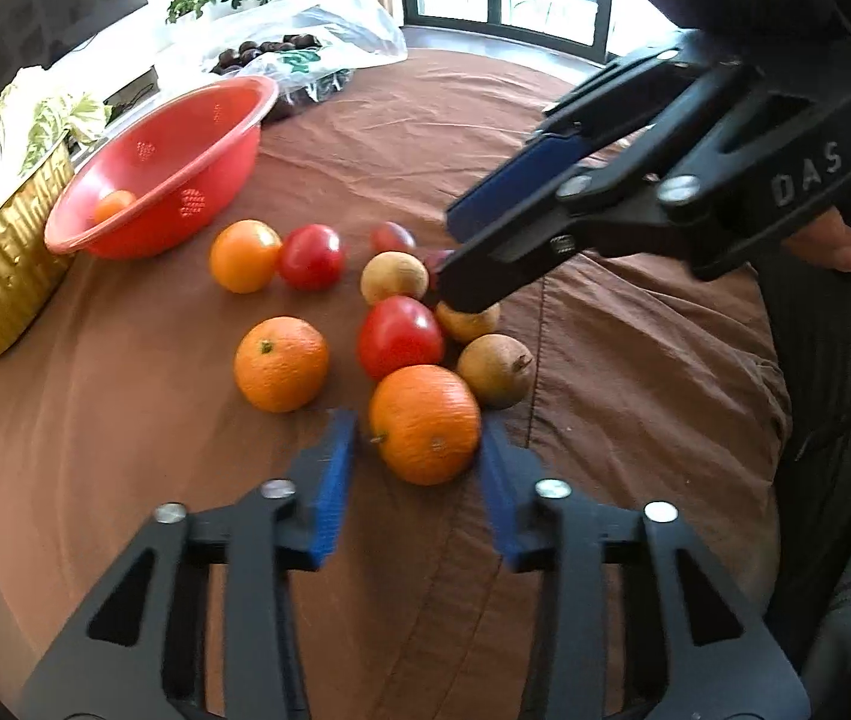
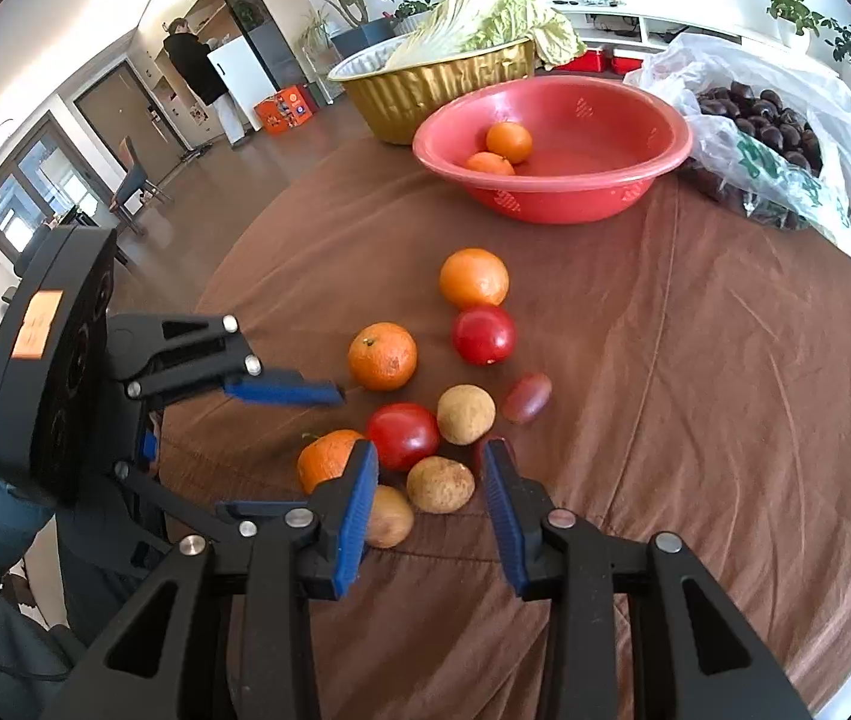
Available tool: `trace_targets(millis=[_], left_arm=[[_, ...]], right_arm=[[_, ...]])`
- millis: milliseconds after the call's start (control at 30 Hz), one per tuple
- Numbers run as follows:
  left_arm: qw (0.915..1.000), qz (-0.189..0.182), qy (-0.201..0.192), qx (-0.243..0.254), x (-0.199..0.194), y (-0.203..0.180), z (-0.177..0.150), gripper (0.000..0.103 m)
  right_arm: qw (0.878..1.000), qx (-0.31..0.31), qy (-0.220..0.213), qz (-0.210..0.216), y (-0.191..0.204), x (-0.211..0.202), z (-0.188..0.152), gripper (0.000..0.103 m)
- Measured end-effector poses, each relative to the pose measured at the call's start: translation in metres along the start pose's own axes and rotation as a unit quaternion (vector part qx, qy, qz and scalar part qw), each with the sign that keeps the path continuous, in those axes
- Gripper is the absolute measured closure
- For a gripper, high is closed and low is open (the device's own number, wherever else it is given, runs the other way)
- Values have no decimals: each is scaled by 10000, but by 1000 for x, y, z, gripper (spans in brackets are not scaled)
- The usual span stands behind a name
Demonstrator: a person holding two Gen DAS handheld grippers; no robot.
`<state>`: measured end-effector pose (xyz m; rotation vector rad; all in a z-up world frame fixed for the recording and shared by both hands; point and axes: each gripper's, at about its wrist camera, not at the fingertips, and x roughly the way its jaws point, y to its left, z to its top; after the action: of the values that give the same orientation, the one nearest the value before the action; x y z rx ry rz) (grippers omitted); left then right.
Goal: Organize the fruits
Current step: 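Grasp an orange with the left tool while the right tool grasps a brown kiwi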
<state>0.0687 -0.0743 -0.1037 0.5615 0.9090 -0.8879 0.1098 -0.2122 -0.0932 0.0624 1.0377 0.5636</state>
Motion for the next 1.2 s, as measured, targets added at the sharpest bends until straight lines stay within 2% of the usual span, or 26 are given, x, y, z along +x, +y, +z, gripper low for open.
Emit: trace_targets(millis=[567, 767, 967, 1100, 1200], left_arm=[[9990, 85, -191, -405, -10, 17, -11, 73], [9978, 97, -271, -604, -11, 25, -13, 73], [9967, 69, -355, -722, -15, 27, -16, 73], [9967, 21, -392, -714, -15, 25, -15, 73], [9967, 19, -407, -703, -15, 24, -16, 73]], right_arm=[[9993, 227, 259, -136, -7, 24, 18, 68], [9982, 332, 491, -104, -7, 32, 31, 68], [9956, 641, 684, 86, -22, 34, 34, 68], [9922, 978, 733, 239, -36, 31, 32, 72], [9909, 967, 881, 319, -33, 35, 36, 70]])
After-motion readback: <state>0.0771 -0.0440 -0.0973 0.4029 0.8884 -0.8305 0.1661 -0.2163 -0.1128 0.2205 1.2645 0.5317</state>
